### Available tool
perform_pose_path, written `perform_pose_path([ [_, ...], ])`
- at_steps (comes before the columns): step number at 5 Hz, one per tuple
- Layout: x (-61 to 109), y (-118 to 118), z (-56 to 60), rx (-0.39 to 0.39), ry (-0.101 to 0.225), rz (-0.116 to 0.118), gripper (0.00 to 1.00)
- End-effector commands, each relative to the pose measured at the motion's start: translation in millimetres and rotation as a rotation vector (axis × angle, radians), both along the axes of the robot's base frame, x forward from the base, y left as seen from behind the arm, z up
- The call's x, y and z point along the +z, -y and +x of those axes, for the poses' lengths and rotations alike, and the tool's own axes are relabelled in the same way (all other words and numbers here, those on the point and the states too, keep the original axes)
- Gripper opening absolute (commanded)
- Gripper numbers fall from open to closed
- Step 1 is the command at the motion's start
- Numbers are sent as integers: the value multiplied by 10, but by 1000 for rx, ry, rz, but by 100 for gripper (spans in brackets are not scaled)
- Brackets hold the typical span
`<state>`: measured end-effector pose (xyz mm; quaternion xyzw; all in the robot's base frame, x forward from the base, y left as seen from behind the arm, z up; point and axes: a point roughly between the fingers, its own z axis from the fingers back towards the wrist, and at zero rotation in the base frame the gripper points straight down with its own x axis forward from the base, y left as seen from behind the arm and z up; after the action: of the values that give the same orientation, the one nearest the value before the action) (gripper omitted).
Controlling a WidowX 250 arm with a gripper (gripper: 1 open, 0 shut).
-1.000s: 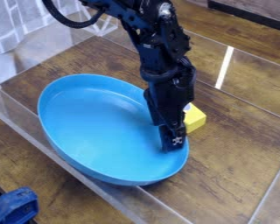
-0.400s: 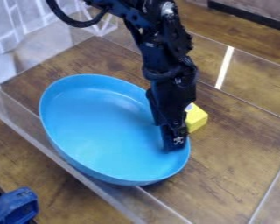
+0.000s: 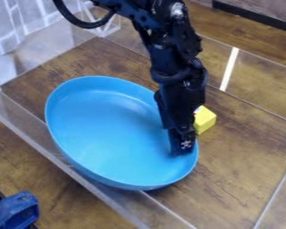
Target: Remove the green object from inside the blue tray and put it on the table
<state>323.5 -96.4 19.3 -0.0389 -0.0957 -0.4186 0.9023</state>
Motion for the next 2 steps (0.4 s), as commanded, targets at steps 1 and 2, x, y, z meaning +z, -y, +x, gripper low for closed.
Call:
perform_pose_path([
  [1,-185,150,-140,-71,-60,17,100],
  [2,-193,161,-136,-79,-61,18,0],
])
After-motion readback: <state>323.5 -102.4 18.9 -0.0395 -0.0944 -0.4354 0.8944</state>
